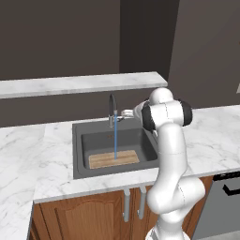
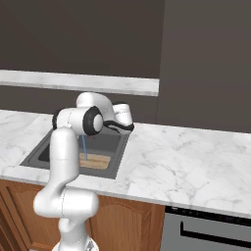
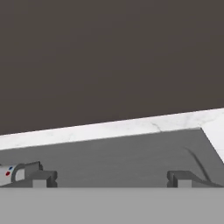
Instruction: Turn on the sink faucet with hot water and rinse the cutting board for ten seconds, then turn off the faucet. Push the cutting board to reach the water if necessary.
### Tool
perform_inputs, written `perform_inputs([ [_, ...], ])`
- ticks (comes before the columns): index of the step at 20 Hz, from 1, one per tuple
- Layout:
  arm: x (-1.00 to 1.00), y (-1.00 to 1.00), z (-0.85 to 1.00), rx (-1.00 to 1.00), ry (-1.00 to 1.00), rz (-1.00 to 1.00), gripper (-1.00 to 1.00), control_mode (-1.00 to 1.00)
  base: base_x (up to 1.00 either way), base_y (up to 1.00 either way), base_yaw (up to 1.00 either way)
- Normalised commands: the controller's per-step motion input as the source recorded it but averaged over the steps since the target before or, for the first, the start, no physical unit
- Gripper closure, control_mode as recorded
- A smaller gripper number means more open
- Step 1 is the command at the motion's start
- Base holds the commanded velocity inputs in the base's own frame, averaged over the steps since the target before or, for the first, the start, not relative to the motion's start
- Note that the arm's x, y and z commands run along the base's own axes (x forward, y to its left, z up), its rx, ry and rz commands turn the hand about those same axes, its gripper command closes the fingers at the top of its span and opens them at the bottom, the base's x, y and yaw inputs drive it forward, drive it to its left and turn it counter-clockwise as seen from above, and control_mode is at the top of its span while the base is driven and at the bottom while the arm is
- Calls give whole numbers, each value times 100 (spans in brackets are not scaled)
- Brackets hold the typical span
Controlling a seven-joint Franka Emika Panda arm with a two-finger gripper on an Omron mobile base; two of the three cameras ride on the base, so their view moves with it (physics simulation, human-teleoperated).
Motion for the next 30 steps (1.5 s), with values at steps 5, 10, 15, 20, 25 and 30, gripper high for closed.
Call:
perform_inputs([
  [5, 0, 0, -1, -8, -3, 0, -100, -100, 0, 0, 0],
  [10, 0, 0, -1, -4, 0, 0, -100, -100, 0, 0, 0],
  [15, 0, 0, -2, 0, 0, 1, -100, -100, 0, 0, 0],
  [20, 0, 0, 0, 0, 0, 2, -100, -100, 0, 0, 0],
  [25, 1, 0, 0, 0, 0, 2, -100, -100, 0, 0, 0],
  [30, 2, 0, 0, 0, 0, 1, -100, -100, 0, 0, 0],
])
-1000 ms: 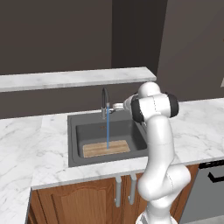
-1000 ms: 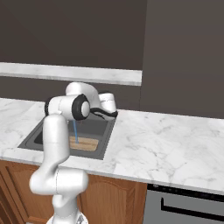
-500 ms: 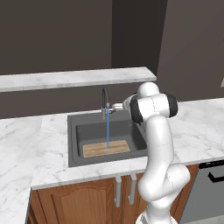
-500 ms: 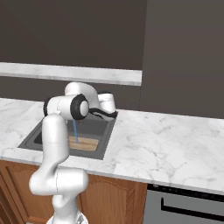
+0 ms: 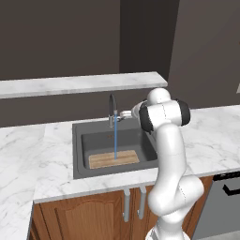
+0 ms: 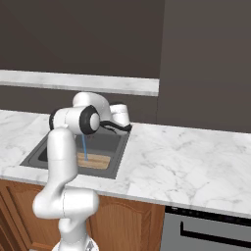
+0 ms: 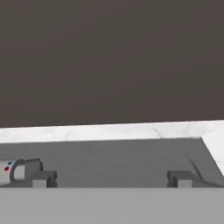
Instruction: Turn on the sink faucet with hot water and rinse the cutting board for ten seconds, then turn off the faucet. Push the cutting board to reach the water if necessary.
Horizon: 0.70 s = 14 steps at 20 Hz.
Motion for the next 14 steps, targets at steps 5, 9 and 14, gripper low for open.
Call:
perform_inputs([
  [5, 8, 0, 0, 0, 0, 5, -100, -100, 0, 0, 0],
  [9, 8, -2, -1, 0, 0, 7, -100, -100, 0, 0, 0],
  [14, 6, 0, -6, 0, 0, 5, -100, -100, 0, 0, 0],
])
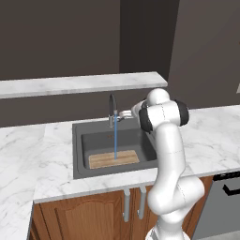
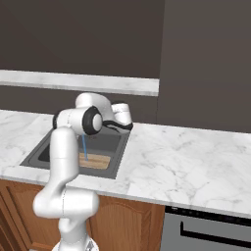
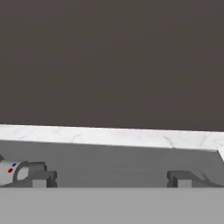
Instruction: Turn on the sink faucet with hot water and rinse the cutting board for ten seconds, then turn off the faucet. Push the cutting board to reach the water if necessary.
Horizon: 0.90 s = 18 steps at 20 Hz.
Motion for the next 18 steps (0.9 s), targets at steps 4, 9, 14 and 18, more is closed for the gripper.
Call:
perform_inputs([
  [4, 0, 0, -17, 0, 0, 1, -100, -100, 0, 0, 0],
  [9, 0, 0, -23, 0, 0, 0, -100, -100, 0, 0, 0],
  [14, 0, 0, -10, 0, 0, 0, -100, -100, 0, 0, 0],
  [18, 0, 0, -14, 0, 0, 0, -100, -100, 0, 0, 0],
])
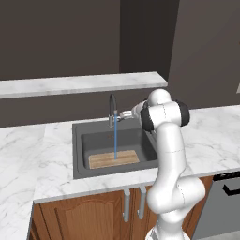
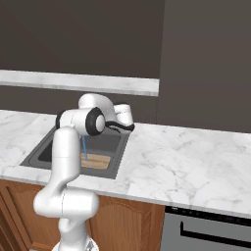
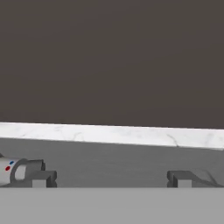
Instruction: Turn on the sink faucet with hot water and rinse the cutting board for ten seconds, then turn off the faucet. Push the cutting board to reach the water if necessary.
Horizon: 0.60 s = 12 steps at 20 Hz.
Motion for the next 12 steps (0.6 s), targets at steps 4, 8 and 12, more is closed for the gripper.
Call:
perform_inputs([
  [4, 0, 0, -24, 0, 0, 0, -100, -100, 0, 0, 0],
  [8, 0, -8, -11, 0, 0, 0, -100, -100, 0, 0, 0],
  [12, 0, -17, -3, 0, 0, 0, -100, -100, 0, 0, 0],
])
